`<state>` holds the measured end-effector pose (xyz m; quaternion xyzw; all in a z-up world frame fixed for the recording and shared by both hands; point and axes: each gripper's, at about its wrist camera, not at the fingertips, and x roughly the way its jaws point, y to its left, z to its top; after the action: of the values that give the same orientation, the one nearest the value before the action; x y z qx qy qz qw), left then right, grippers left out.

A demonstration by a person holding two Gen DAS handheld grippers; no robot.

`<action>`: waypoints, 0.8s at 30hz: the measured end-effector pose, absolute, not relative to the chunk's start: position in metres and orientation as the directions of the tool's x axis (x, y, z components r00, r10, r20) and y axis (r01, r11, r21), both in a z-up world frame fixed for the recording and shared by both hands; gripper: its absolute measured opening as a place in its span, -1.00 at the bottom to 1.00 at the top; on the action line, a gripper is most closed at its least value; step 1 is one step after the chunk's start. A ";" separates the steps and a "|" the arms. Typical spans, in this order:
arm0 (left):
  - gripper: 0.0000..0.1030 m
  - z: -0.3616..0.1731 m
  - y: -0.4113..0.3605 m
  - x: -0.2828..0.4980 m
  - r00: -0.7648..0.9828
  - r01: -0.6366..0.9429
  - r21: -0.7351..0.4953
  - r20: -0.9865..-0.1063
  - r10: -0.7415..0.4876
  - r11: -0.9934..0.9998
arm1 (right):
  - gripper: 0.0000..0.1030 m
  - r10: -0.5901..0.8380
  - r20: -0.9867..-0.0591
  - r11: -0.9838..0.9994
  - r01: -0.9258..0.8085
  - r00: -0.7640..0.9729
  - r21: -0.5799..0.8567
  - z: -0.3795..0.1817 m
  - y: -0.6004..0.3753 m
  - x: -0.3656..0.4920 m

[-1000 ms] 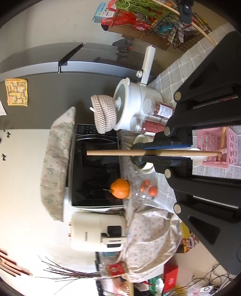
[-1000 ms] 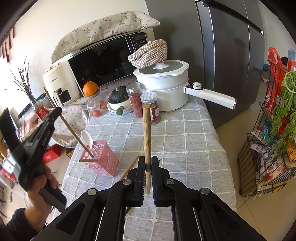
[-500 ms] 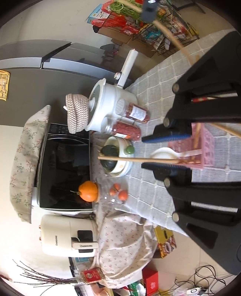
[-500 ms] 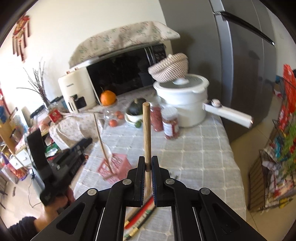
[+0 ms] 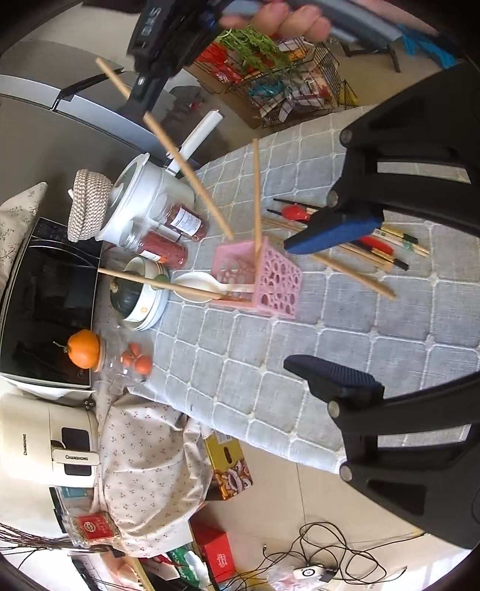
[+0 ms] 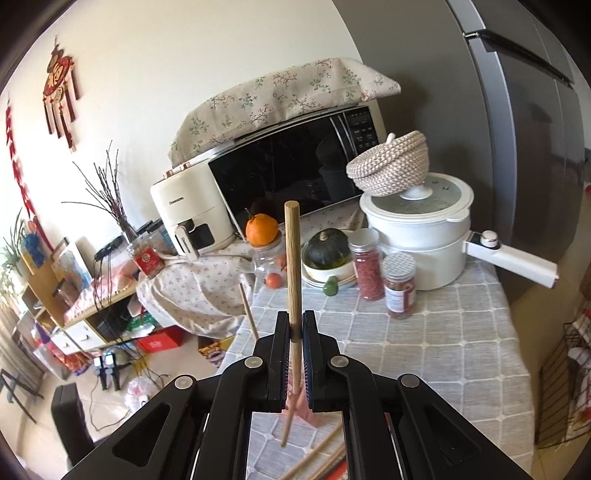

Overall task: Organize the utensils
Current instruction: 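Release the chopsticks into the pink holder with both tools and withdraw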

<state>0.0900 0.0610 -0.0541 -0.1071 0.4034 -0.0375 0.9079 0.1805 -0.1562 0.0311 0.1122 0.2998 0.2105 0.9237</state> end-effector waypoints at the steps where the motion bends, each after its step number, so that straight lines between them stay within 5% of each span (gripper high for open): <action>1: 0.17 -0.055 0.060 0.088 0.670 -0.015 -0.215 -0.727 -0.150 0.976 | -0.87 0.463 -0.512 0.883 -0.326 0.724 0.337 0.028 -0.154 0.184; 20: 0.25 -0.069 0.062 0.098 0.633 -0.020 -0.183 -0.763 -0.129 0.983 | -0.85 0.434 -0.657 0.899 -0.337 0.616 0.279 -0.013 -0.116 0.227; 24: 0.30 -0.068 0.061 0.098 0.635 -0.018 -0.176 -0.762 -0.125 0.984 | -0.52 0.449 -0.644 0.893 -0.332 0.620 0.303 -0.003 -0.120 0.223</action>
<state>0.0976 0.0613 -0.0681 -0.0839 0.4259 -0.0295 0.9004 0.2231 -0.1195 -0.0026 0.0771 0.3778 0.2176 0.8966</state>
